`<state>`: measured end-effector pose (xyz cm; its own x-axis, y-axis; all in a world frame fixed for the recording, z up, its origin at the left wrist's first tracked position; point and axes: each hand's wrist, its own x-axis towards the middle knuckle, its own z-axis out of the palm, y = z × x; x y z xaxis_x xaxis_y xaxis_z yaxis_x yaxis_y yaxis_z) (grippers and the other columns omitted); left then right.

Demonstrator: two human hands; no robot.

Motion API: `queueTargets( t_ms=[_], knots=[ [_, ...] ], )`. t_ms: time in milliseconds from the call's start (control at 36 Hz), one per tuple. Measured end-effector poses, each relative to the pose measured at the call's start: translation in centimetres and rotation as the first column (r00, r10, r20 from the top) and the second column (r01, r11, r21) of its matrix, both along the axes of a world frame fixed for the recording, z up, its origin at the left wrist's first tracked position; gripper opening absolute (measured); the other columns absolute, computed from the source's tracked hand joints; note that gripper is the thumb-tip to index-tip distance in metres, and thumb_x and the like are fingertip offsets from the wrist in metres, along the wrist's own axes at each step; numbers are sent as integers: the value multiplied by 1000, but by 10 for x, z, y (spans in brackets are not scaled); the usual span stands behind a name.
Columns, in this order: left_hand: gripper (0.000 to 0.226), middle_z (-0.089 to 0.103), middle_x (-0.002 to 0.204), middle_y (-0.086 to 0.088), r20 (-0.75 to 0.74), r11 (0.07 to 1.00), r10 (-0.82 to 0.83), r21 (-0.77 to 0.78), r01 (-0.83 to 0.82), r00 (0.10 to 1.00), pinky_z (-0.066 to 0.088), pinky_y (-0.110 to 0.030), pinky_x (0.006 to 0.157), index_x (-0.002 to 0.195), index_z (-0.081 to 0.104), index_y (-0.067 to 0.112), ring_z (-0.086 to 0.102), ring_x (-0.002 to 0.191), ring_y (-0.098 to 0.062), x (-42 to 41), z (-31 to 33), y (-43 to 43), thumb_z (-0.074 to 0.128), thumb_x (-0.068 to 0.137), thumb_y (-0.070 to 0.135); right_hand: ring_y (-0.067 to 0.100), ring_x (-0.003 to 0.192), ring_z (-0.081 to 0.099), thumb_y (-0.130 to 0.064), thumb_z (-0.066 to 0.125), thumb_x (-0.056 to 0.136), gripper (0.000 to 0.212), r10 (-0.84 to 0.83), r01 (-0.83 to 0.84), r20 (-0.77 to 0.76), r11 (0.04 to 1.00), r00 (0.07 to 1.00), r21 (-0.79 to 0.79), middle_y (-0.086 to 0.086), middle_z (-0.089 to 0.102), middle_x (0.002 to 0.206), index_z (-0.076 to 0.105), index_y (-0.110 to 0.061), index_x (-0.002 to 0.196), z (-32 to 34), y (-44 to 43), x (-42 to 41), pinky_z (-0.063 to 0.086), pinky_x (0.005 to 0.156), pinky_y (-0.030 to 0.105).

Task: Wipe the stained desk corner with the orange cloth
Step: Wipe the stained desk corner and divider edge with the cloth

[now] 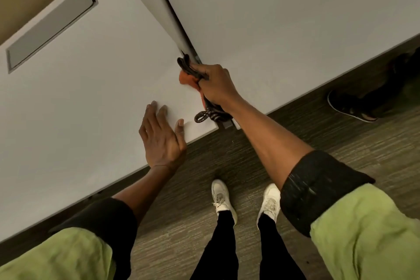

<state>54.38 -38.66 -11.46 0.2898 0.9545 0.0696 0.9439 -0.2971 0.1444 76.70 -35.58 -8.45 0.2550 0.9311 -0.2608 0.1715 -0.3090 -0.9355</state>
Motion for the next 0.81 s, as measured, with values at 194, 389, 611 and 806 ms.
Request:
queueTargets(
  t_ms=[194,389,611,806],
  knots=[
    [61,29,174,-13,-2,1000,-10,16,10,1000,25,-55,131,157,37,15,25,164,-34,-2,-5,2,31,111,56,7,113,67,-3,54,99,64,-93,93,-75,996,993,-3,-9,70,133,50,-46,147,-11,-79,-20,55,97,21],
    [72,29,173,-13,9,1000,-10,29,10,1000,26,-55,130,157,38,15,26,163,-34,-4,-7,2,18,111,66,6,95,73,0,58,97,69,-201,189,-251,979,947,-74,-11,69,133,54,-53,140,-19,-150,-35,60,75,22],
    [70,28,174,-12,-8,999,-9,32,9,1000,26,-57,131,158,37,16,25,164,-33,-4,-8,2,20,111,64,-1,102,63,-3,56,97,49,-99,101,-131,995,986,10,0,75,123,64,-29,138,-10,-65,-11,49,99,21],
    [66,28,174,-13,-25,999,-16,30,17,1000,26,-57,131,157,37,16,25,164,-33,-4,-7,2,24,112,62,21,120,66,-3,57,97,48,-44,45,-46,999,998,21,4,76,122,66,-25,138,-3,-15,-2,53,108,39]
  ],
)
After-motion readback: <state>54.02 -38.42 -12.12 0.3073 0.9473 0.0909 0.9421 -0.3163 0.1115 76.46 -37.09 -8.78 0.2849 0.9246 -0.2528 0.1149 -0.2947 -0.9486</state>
